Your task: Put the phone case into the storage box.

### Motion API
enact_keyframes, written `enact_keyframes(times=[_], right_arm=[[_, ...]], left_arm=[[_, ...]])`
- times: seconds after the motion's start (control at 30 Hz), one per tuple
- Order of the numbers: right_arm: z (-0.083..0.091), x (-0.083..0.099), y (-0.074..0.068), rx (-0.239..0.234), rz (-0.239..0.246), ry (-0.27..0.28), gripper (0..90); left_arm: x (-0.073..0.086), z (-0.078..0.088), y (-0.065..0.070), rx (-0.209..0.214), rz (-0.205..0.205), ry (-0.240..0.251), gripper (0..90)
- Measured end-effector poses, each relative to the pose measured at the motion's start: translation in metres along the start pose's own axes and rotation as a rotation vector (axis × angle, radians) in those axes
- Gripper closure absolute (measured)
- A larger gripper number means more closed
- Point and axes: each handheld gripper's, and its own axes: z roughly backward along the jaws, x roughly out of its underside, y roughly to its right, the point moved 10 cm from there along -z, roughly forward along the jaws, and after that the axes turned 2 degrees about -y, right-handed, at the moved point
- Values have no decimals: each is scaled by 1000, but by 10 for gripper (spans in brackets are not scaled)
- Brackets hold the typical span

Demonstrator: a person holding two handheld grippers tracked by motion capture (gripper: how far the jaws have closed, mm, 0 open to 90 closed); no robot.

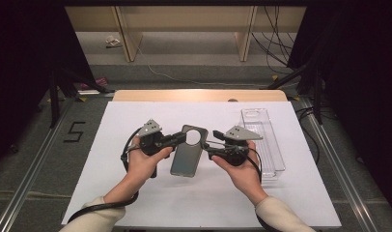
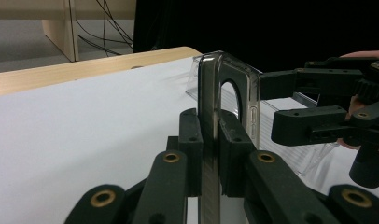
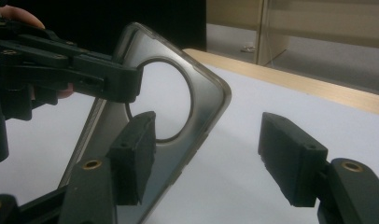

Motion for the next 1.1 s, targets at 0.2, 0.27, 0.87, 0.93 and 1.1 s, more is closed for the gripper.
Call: enact_keyframes(times=[0.2,0.27,0.87,0.93,1.1], right_arm=[[-1,-2,-1,-5,-5,11,440],[-2,-4,-1,-7,-6,17,444],[-2,-9,1,-1,-38,37,577],[-2,-9,2,0,-43,38,587],[-4,-8,1,-2,-43,35,612]], left_arm=[[0,-1,1,2,-3,-1,811],[0,0,1,0,-2,1,811],[-1,-1,1,-3,0,9,811],[-2,0,2,-4,-1,10,811],[-2,-1,2,-7,-2,15,811]])
